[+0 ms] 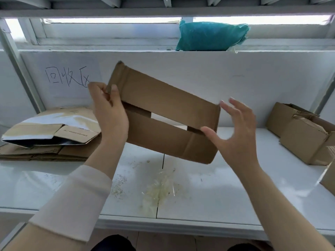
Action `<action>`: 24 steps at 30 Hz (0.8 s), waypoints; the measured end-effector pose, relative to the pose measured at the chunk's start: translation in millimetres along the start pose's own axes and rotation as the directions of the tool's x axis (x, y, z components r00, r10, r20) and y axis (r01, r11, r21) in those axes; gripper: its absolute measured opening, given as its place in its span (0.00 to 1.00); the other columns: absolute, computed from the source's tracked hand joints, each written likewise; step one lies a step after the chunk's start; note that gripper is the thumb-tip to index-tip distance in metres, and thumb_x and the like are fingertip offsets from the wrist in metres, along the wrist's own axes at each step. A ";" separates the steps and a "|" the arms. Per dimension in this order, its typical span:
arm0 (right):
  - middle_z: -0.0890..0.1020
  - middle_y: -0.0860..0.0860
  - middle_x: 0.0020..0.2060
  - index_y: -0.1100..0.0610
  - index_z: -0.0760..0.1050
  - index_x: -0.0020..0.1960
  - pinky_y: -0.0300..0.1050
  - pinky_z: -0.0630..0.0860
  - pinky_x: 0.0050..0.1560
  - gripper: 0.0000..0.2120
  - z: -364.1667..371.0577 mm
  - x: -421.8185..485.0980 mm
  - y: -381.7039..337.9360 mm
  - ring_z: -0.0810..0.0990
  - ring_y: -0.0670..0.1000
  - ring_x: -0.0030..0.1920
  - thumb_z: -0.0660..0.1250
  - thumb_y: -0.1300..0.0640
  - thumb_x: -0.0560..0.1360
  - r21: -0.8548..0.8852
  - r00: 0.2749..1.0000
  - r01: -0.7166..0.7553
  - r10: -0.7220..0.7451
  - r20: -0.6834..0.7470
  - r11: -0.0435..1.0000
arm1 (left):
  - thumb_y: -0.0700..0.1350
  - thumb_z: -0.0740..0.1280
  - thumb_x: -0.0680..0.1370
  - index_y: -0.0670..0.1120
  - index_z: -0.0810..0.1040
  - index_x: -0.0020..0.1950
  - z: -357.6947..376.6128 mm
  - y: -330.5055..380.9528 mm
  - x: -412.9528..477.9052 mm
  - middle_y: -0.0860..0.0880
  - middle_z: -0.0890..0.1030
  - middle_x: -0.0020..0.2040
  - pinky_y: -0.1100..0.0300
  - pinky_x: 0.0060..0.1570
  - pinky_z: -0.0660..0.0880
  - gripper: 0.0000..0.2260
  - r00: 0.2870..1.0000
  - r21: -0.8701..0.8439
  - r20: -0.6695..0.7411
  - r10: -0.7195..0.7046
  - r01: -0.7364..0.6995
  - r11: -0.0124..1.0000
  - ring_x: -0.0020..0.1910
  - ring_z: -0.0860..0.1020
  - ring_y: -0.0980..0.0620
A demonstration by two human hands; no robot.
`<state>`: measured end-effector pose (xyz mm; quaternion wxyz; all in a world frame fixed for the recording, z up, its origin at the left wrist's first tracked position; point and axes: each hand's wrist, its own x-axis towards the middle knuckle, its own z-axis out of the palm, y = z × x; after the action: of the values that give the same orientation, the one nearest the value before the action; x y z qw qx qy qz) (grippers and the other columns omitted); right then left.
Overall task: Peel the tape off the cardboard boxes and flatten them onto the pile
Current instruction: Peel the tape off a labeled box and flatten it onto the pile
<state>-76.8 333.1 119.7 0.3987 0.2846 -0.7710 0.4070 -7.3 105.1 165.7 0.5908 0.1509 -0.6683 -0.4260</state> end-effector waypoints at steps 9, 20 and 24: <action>0.77 0.56 0.61 0.61 0.69 0.67 0.48 0.78 0.41 0.28 -9.6 -5.9 33.5 0.81 0.59 0.51 0.59 0.48 0.71 -0.299 0.977 0.092 -0.028 0.213 0.950 | 0.47 0.59 0.81 0.47 0.62 0.50 70.5 35.8 -16.8 0.56 0.71 0.35 0.76 0.36 0.68 0.06 0.875 -0.098 0.449 0.182 -0.154 0.983 0.33 0.72 0.69; 0.70 0.49 0.28 0.63 0.72 0.52 0.39 0.63 0.28 0.08 -55.2 -12.3 77.9 0.68 0.48 0.27 0.56 0.61 0.79 -0.053 0.928 -0.354 0.343 -0.148 0.934 | 0.56 0.70 0.72 0.48 0.44 0.77 131.2 67.4 -33.9 0.41 0.50 0.77 0.40 0.72 0.43 0.45 0.518 0.417 0.831 0.203 -0.822 0.388 0.76 0.47 0.38; 0.74 0.53 0.32 0.64 0.74 0.54 0.39 0.65 0.28 0.09 -64.7 -5.3 82.7 0.71 0.56 0.29 0.58 0.63 0.78 -0.110 0.943 -0.299 0.276 -0.184 0.948 | 0.52 0.64 0.76 0.45 0.54 0.76 132.5 78.1 -32.2 0.39 0.58 0.76 0.45 0.73 0.51 0.33 0.505 0.421 0.837 0.211 -0.840 0.342 0.73 0.60 0.39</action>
<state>-112.4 430.9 104.8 0.4165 0.1061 -0.7943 0.4294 -97.2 225.9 211.0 0.2875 -0.0074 -0.9471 0.1422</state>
